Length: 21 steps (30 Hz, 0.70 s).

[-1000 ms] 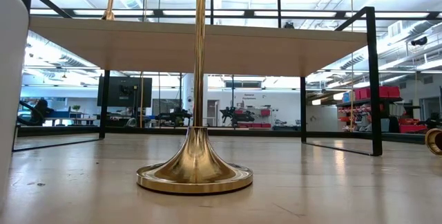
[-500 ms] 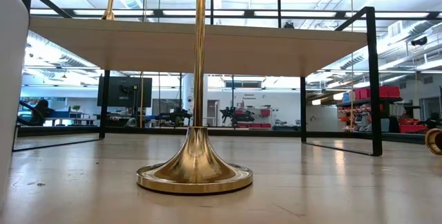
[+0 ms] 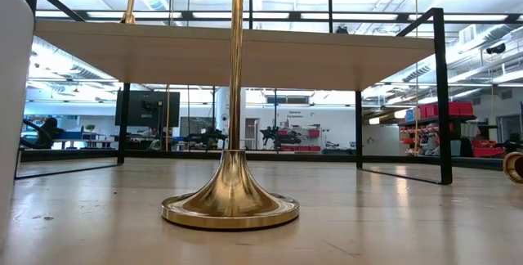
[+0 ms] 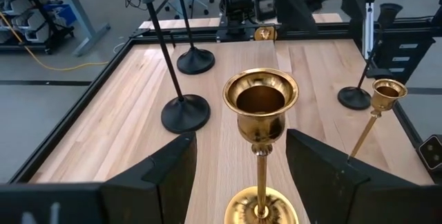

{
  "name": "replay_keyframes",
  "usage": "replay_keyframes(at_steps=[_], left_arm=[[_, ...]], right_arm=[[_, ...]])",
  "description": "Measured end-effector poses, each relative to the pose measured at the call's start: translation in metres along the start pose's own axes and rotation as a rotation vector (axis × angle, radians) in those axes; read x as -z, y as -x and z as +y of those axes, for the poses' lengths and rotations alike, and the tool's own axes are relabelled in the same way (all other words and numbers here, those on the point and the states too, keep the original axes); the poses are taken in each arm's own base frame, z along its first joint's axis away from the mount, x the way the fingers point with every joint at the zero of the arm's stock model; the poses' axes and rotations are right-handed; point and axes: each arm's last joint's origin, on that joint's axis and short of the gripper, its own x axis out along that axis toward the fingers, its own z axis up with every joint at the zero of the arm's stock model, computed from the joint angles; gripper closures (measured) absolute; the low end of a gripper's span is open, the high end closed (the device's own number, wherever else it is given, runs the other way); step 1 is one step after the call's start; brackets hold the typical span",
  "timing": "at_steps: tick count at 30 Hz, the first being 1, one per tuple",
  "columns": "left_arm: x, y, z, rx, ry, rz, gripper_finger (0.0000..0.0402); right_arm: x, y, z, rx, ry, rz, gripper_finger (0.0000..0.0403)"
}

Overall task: Pick & Place candle stick holders
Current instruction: Put the bottom gold candle holder aligned with the other gold candle holder on the shelf

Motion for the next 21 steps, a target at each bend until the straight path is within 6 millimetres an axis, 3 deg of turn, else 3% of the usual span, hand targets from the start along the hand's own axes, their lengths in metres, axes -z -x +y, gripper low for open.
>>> replay_keyframes(at_steps=[21], left_arm=[[0.0,0.0,0.0,0.001,0.008,0.0,0.0179]], right_arm=[[0.049,-0.052,0.011,-0.048,-0.052,-0.005,0.0124]])
